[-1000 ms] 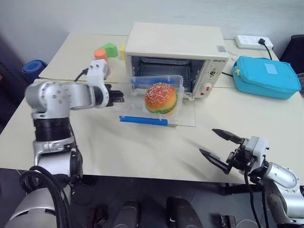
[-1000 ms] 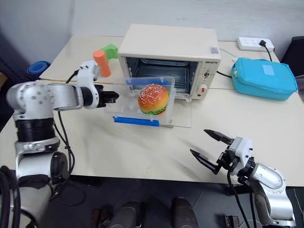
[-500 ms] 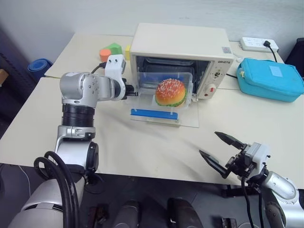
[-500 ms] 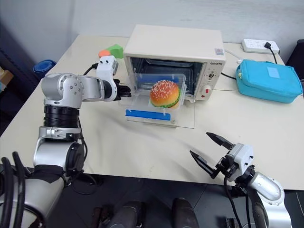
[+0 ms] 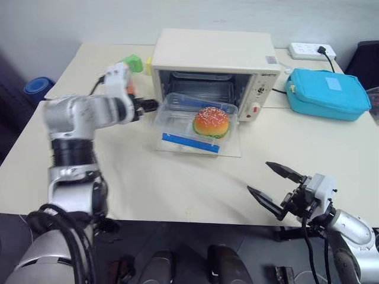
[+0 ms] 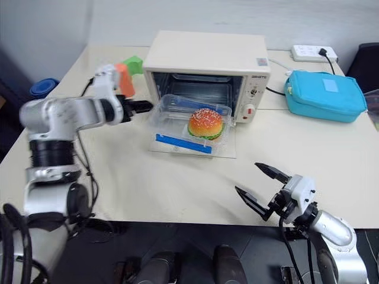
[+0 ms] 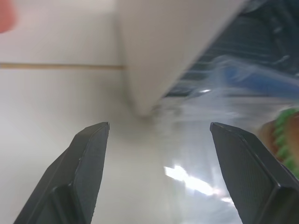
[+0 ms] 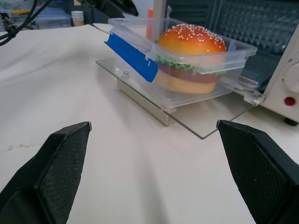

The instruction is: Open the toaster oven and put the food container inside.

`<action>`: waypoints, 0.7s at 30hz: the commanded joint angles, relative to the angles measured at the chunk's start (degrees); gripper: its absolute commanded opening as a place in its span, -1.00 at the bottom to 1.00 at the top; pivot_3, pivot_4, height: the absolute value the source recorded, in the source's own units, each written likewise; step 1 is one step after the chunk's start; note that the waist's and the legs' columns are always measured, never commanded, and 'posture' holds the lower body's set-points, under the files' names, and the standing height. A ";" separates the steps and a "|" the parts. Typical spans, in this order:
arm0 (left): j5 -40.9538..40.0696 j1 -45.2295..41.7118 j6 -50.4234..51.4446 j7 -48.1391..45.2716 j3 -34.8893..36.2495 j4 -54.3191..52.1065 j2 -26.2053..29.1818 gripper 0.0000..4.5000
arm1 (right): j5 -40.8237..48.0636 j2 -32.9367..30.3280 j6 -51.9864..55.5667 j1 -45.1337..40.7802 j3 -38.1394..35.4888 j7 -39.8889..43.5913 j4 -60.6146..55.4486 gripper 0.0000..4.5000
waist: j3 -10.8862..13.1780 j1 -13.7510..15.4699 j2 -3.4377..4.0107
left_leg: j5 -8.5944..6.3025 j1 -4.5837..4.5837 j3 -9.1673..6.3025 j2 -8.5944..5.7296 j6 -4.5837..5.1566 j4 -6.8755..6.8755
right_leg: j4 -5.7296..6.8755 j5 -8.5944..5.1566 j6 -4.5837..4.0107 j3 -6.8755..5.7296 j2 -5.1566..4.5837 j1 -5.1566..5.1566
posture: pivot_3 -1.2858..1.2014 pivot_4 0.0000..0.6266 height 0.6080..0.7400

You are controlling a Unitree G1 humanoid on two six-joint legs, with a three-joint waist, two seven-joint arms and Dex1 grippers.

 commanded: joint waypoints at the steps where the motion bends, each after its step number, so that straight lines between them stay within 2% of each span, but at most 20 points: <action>1: 0.48 9.66 -15.99 -18.67 -4.72 -8.75 7.03 0.25 | 0.72 -1.95 6.24 -3.48 3.70 -0.57 -4.18 0.62 | 0.00 0.02 0.00 | 0.00 0.00 0.01 0.00 0.00 -0.01 | -0.04 0.00 -0.01 0.07 -0.01 0.00 | 0.03 -0.52 1.00; 3: 2.40 15.23 -24.88 -24.20 -6.56 -10.88 8.44 -0.01 | -0.20 -2.10 8.82 -6.37 5.94 -1.44 -4.48 0.32 | 0.00 0.19 0.00 | 0.00 -0.04 -0.10 0.00 0.00 0.04 | -0.12 -0.02 -0.04 0.23 -0.05 0.04 | 0.03 -0.52 1.00; 5: 3.45 19.04 -29.28 -27.84 -8.74 -12.86 8.92 -0.28 | -1.43 -2.19 10.95 -9.76 8.01 -2.14 -4.06 0.01 | 0.00 1.09 0.00 | 0.00 -0.09 -0.22 -0.06 0.05 0.10 | -0.17 -0.02 -0.05 0.17 -0.14 0.12 | 0.03 -0.52 1.00; 8: 2.64 23.50 -37.17 -32.81 -10.09 -16.59 6.04 -0.68 | -4.40 -1.59 12.21 -15.66 10.76 -3.07 -1.20 -0.41 | 0.00 1.68 0.00 | -0.06 -0.17 -0.26 -0.09 0.17 0.18 | -0.31 -0.01 -0.05 0.16 -0.19 0.17 | 0.03 -0.52 1.00; 10: 3.52 24.45 -39.32 -32.37 -12.02 -17.76 3.07 -0.94 | -6.72 -0.75 12.35 -20.41 12.37 -3.70 2.63 -0.71 | 0.00 1.71 0.00 | -0.09 -0.24 -0.35 -0.11 0.24 0.23 | -0.39 0.00 -0.04 0.09 -0.21 0.19 | 0.03 -0.52 1.00; 12: 4.27 24.19 -40.49 -31.30 -12.84 -17.02 0.42 -1.00 | -8.70 -0.05 11.63 -24.21 13.22 -3.95 6.59 -0.98 | 0.00 1.54 -0.01 | -0.09 -0.30 -0.37 -0.13 0.26 0.25 | -0.42 0.01 -0.01 0.07 -0.20 0.19 | 0.03 -0.52 1.00; 21: 9.04 17.80 -47.43 -24.12 -12.85 -4.62 -10.21 -1.00 | -14.34 3.90 4.25 -38.35 14.99 -1.30 26.48 -0.98 | 0.00 1.04 -0.01 | -0.09 -0.32 -0.19 -0.13 0.28 0.33 | -0.13 0.02 0.00 -0.09 -0.05 0.03 | 0.03 -0.52 1.00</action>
